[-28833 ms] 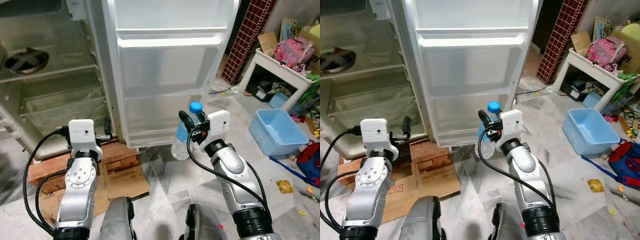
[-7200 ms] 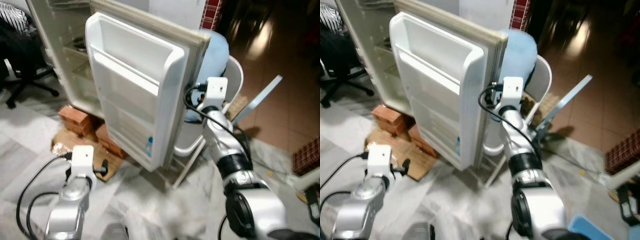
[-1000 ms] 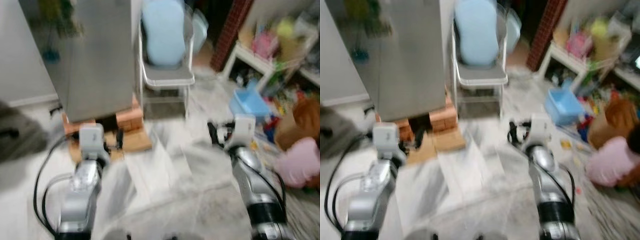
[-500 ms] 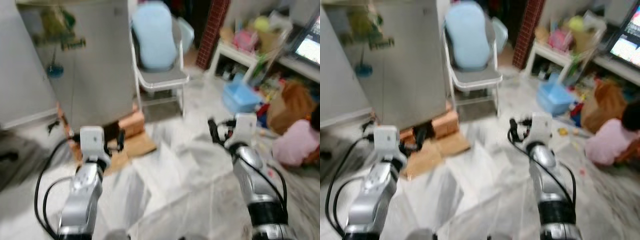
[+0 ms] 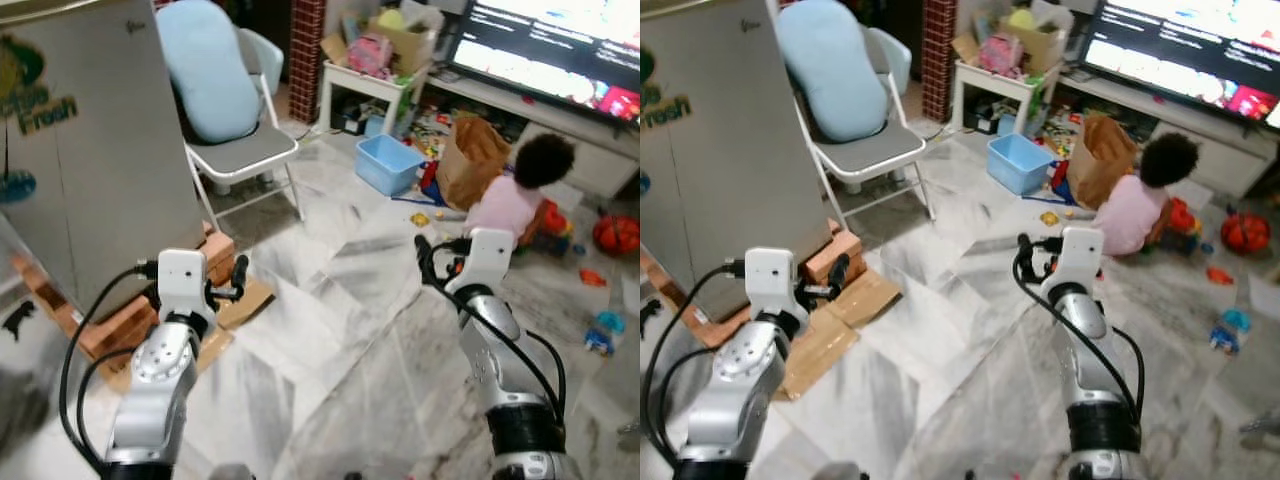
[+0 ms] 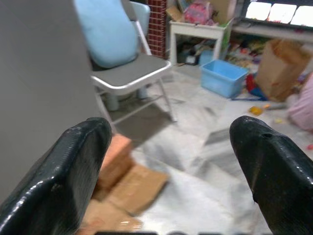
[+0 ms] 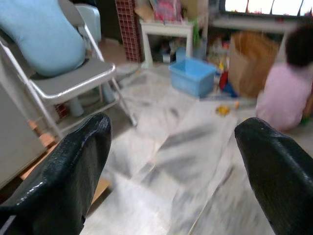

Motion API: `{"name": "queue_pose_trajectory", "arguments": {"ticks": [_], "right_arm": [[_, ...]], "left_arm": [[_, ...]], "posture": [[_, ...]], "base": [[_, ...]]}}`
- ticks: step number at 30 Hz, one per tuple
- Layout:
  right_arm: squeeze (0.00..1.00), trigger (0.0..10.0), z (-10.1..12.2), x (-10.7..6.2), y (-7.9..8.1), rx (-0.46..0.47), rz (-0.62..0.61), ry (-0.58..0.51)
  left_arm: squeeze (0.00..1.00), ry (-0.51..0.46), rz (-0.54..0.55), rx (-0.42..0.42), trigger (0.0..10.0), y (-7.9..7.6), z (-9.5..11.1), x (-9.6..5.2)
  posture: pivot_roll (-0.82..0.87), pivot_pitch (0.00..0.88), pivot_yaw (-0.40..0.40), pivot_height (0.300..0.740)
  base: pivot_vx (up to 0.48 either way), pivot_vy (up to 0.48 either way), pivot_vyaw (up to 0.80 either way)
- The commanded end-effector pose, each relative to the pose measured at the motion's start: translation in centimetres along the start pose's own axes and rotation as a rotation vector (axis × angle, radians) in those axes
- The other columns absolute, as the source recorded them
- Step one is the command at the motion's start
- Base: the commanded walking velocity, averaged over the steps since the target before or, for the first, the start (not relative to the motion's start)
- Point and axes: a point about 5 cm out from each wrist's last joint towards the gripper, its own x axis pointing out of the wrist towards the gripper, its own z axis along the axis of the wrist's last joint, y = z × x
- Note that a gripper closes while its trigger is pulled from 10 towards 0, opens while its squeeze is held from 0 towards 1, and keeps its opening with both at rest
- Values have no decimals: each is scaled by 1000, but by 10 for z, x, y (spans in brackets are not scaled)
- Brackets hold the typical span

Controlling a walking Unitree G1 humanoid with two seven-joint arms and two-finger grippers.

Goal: Restocking fridge

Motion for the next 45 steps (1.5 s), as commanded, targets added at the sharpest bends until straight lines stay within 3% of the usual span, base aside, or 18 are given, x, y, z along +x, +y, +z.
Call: {"name": "queue_pose_trajectory", "arguments": {"ticks": [1,12,16,19,24,33,40,45], "right_arm": [[0,10000,9,-2,-10,-2,-46,-37],[0,10000,5,-18,-20,9,-102,-40],[0,10000,15,-15,-17,49,-84,-61],[0,10000,23,-10,-10,23,-71,-85],[0,10000,24,-10,-5,-3,-46,-85],[0,10000,21,-9,-8,-8,-54,-85],[0,10000,16,-4,6,-32,21,-50],[0,10000,21,0,9,-39,28,-61]], "left_arm": [[0,-5,-56,-7,10000,-11,3,4],[0,12,-122,-5,10000,-18,-3,8],[0,0,-130,-3,10000,-18,-1,10],[0,-12,-129,-6,10000,-19,1,14],[0,-25,-87,-43,10000,-22,3,14],[0,-14,-138,-25,10000,-32,-2,10],[0,-25,-98,-41,10000,-35,-2,2],[0,-24,-114,-40,10000,-38,-3,-1]], "posture": [[20,0,32,740],[-22,0,47,740],[-25,0,42,740],[-22,0,10,740],[-7,0,-14,740],[28,0,-44,740],[69,0,-111,740],[67,0,-115,740]], "base": [[0,0,-800],[268,260,-536],[307,369,-800],[312,365,-800],[314,364,-800],[89,428,-783],[0,449,0],[0,449,-160]]}}
